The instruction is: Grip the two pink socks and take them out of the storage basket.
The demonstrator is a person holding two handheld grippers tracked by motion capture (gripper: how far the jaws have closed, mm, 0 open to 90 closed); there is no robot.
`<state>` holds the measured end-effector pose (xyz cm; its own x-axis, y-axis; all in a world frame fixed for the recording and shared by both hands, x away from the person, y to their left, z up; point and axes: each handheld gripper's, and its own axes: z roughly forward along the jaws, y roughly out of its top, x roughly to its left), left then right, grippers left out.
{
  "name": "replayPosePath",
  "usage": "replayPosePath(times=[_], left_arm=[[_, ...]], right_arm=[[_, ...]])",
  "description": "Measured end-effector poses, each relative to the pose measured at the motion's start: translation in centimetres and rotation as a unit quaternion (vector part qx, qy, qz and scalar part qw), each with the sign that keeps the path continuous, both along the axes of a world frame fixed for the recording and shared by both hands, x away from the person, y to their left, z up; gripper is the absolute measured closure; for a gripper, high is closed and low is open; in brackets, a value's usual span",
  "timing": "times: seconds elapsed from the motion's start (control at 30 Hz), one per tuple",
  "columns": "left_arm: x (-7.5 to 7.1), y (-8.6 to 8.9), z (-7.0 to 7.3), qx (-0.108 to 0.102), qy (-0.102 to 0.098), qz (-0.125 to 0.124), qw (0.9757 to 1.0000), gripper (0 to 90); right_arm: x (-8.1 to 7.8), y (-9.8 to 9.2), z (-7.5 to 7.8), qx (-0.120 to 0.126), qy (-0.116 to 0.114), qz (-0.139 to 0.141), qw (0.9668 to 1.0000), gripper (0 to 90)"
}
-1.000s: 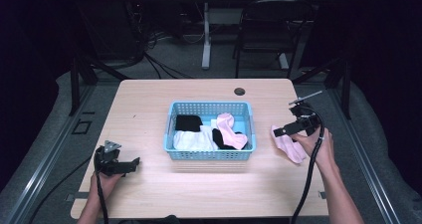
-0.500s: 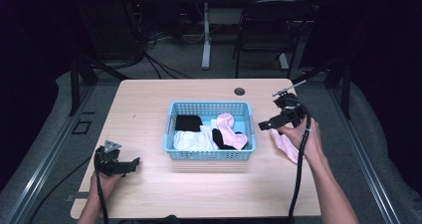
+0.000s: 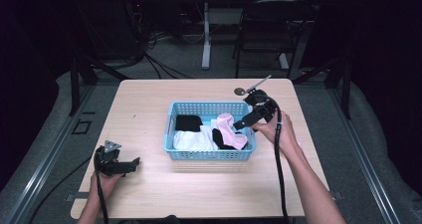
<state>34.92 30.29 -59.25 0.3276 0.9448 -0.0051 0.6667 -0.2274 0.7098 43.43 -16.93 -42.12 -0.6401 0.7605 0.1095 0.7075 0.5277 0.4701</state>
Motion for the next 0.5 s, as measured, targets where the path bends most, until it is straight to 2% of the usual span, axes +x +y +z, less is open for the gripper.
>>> replayPosePath(times=[0.07,0.23,0.33,0.5], left_arm=[[0.0,0.0,0.0,-0.001,-0.001,0.001,1.0,0.6],[0.0,0.0,0.0,-0.001,-0.001,0.001,1.0,0.6],[0.0,0.0,0.0,0.0,0.0,0.0,1.0,0.6],[0.0,0.0,0.0,-0.001,0.0,-0.002,1.0,0.7]], right_arm=[[0.3,0.7,-0.5,0.006,0.007,0.003,0.9999,4.6],[1.2,2.2,-2.1,-0.008,0.025,0.022,0.9994,7.7],[1.7,2.9,-3.1,-0.003,0.035,0.024,0.9991,11.5],[2.5,3.6,-4.4,-0.011,0.048,0.028,0.9984,14.2]])
